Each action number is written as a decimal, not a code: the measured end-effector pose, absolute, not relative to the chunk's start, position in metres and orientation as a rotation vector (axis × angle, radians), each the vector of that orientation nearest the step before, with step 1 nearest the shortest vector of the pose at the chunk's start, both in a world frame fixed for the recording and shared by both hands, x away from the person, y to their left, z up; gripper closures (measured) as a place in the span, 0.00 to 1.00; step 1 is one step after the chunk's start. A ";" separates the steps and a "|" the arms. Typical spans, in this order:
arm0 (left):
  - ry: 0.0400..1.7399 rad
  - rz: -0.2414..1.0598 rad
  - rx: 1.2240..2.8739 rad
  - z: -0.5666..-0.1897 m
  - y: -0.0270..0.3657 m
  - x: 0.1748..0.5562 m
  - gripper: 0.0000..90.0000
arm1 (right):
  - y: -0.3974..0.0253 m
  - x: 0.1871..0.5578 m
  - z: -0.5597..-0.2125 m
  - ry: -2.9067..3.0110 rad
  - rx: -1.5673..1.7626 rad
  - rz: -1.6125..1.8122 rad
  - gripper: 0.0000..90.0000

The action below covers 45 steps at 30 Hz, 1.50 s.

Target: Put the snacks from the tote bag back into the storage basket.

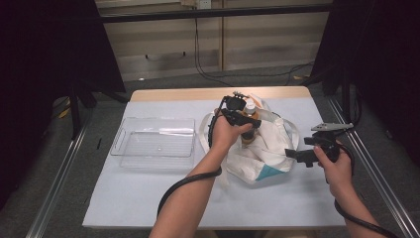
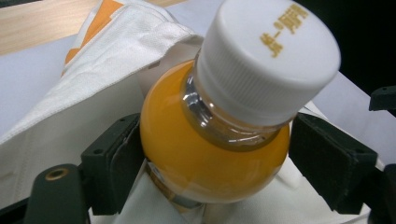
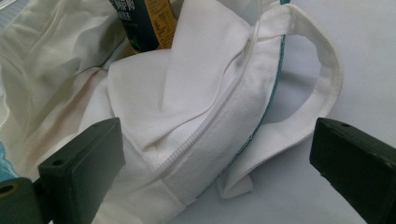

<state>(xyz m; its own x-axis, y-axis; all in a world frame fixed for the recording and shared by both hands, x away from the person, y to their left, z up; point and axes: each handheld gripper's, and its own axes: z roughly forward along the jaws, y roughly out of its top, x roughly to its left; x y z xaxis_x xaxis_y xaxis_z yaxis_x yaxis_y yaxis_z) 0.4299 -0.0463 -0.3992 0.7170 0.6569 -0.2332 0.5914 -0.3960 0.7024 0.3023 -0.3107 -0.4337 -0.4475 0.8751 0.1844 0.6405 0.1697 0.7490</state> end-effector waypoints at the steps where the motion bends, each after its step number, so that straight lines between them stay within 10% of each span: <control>1: 0.946 0.111 2.117 -0.399 -0.047 0.430 0.23 | -0.311 0.302 -0.434 2.159 1.453 1.153 0.03; 45: 0.921 0.149 2.149 -0.381 -0.047 0.430 0.33 | -0.309 0.301 -0.432 2.164 1.446 1.174 0.03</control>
